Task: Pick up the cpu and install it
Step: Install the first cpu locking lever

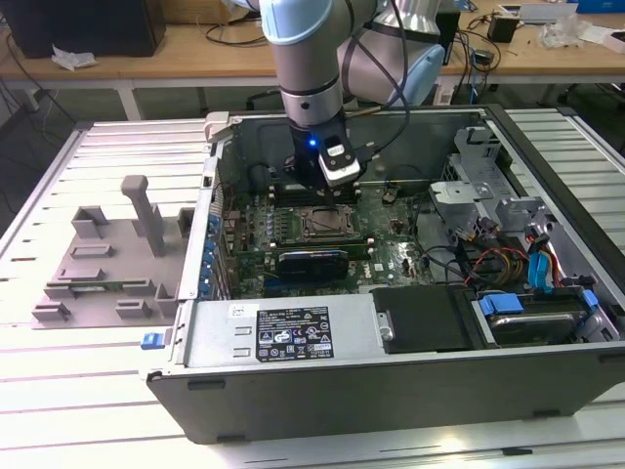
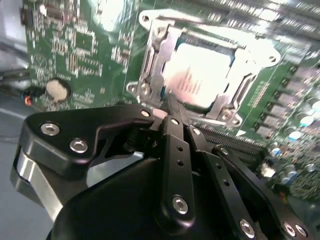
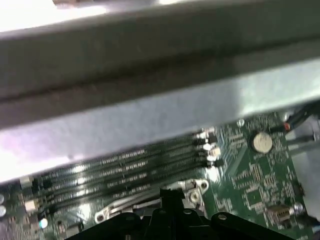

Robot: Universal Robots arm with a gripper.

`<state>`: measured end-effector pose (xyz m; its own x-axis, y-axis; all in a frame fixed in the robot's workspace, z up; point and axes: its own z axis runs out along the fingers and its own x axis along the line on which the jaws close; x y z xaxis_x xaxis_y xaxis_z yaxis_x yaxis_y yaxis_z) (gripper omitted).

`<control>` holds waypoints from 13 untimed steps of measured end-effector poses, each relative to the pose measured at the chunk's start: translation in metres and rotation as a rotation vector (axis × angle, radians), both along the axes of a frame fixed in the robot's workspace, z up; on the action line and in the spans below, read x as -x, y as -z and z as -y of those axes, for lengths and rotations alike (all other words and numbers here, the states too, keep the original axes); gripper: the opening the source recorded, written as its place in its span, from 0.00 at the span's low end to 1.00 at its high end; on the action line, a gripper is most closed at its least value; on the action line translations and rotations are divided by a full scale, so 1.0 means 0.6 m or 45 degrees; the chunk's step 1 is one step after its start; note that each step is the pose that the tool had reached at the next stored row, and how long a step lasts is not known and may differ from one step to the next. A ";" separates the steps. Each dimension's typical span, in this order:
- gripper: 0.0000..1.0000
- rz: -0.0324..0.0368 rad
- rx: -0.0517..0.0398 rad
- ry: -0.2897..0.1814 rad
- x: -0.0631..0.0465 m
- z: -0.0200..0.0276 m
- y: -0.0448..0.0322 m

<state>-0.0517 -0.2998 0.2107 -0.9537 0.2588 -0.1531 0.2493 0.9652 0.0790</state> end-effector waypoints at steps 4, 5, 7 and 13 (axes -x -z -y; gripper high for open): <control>0.11 -0.0192 0.109 0.017 -0.001 0.0001 0.000; 0.11 -0.0248 0.139 0.018 -0.002 0.0002 0.000; 0.11 -0.0247 0.139 0.018 -0.002 0.0001 0.000; 0.11 -0.1323 0.140 0.013 -0.005 0.0001 0.000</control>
<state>-0.0485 -0.2998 0.2107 -0.9634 0.2554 -0.0816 0.2602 0.9641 -0.0537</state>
